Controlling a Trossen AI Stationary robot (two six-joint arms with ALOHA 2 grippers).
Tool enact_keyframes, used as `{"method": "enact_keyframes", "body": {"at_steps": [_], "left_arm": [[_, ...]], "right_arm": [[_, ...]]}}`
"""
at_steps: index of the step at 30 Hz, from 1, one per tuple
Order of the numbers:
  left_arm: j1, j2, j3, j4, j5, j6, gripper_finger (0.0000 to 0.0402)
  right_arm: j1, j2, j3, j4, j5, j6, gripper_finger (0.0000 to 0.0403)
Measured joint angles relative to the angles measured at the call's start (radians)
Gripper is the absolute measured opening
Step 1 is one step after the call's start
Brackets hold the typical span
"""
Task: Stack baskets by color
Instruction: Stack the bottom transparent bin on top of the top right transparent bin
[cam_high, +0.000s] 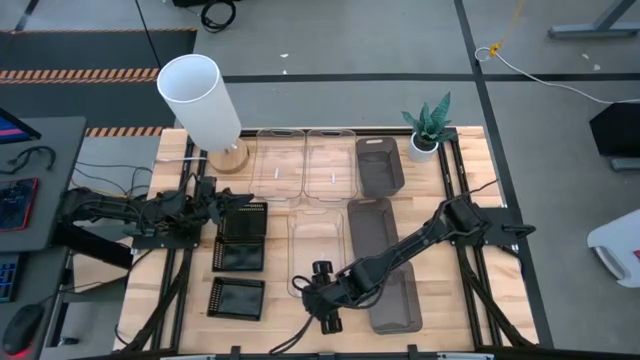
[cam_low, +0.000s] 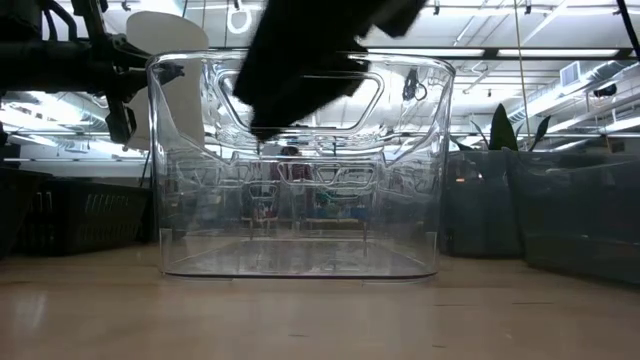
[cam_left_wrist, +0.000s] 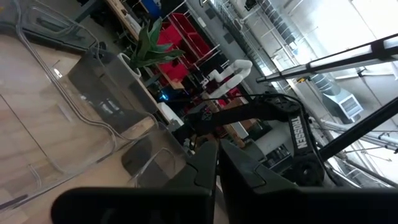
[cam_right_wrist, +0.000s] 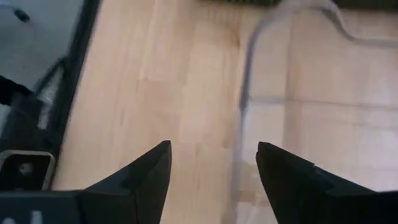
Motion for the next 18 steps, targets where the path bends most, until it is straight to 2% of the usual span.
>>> {"method": "enact_keyframes", "body": {"at_steps": [6,18], "left_arm": [[0.0,0.0,0.0,0.0,0.0,0.0,0.0028],[0.0,0.0,0.0,0.0,0.0,0.0,0.0021]], "right_arm": [[-0.01,-0.002,0.0,-0.04,0.014,-0.005,0.0201],[-0.022,-0.003,-0.068,-0.051,-0.05,-0.014,0.0127]]}}
